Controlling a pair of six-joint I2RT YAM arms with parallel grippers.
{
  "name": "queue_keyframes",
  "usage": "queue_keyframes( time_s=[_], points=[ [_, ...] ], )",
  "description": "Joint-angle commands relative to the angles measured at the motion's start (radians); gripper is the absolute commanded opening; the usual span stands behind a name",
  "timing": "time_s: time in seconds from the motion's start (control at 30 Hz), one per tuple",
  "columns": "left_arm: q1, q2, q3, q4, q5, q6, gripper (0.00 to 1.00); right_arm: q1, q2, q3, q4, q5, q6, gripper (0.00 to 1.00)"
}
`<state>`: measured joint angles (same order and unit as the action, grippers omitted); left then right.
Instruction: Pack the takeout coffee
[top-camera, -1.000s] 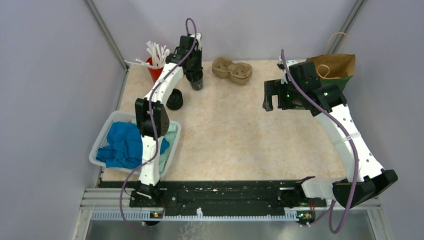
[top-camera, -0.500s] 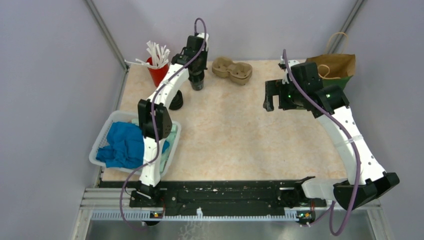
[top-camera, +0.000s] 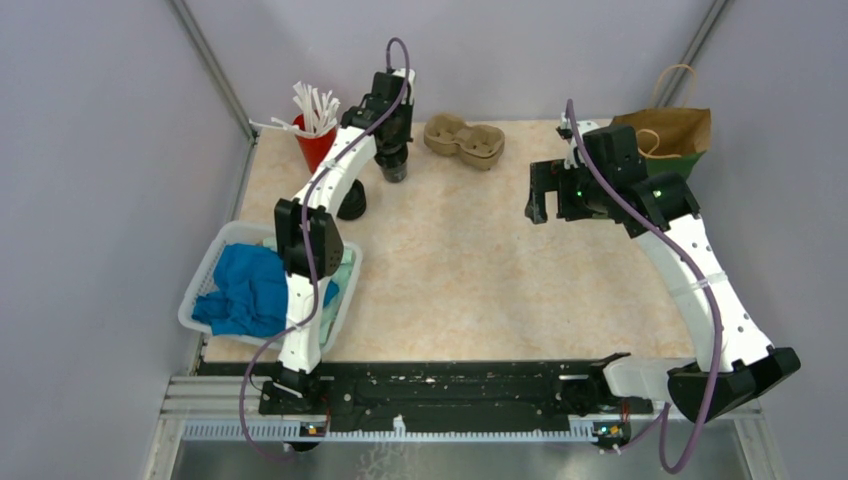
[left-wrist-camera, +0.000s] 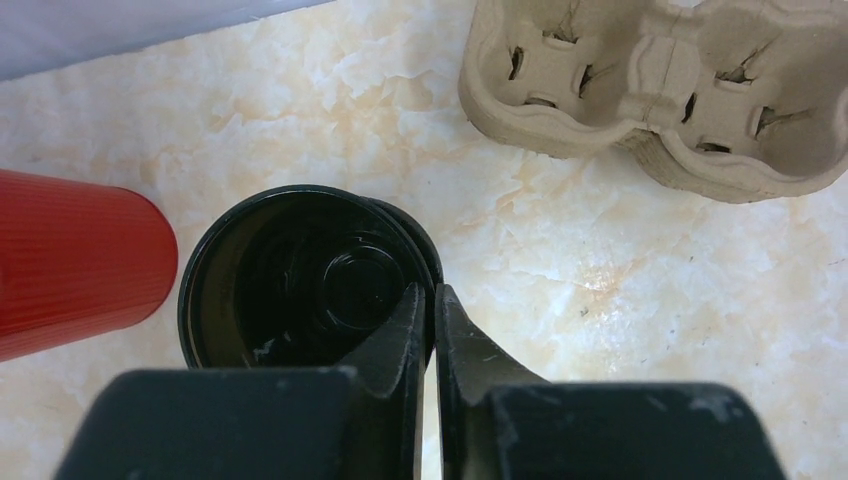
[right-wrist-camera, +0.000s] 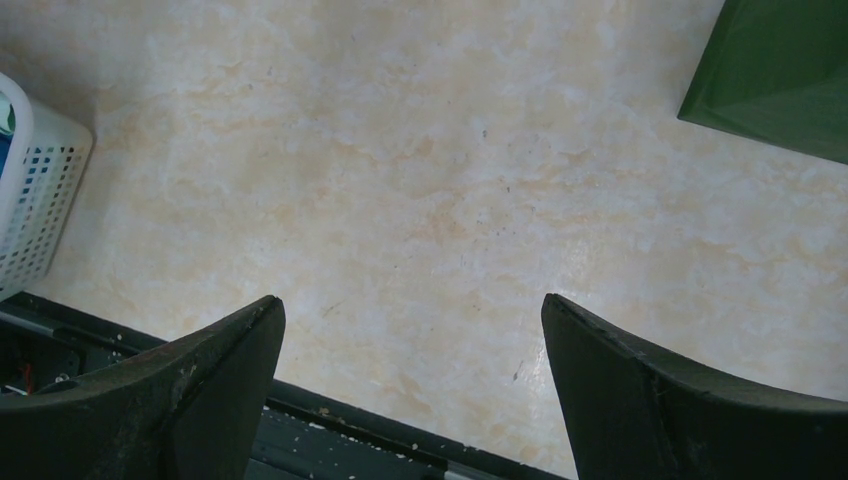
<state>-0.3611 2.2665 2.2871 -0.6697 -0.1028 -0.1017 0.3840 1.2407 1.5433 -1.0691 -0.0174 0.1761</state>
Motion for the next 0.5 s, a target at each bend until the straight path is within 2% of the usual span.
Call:
queue_keyframes(
  time_s=[0.0, 0.2, 0.33, 0.47],
  points=[
    [0.000, -0.019, 0.046, 0.005, 0.006, 0.000, 0.15, -0.005, -0.022, -0.005, 0.037, -0.009, 0.000, 0.99],
    [0.002, -0.008, 0.062, -0.010, 0.028, -0.009, 0.36, -0.005, -0.020, -0.002, 0.034, -0.006, -0.003, 0.99],
    [0.012, 0.004, 0.066, -0.023, 0.054, -0.015, 0.43, -0.005, -0.018, -0.002, 0.035, -0.007, -0.003, 0.99],
    [0.027, 0.026, 0.084, -0.042, 0.084, -0.036, 0.45, -0.006, -0.014, 0.003, 0.034, -0.006, -0.005, 0.99]
  ],
)
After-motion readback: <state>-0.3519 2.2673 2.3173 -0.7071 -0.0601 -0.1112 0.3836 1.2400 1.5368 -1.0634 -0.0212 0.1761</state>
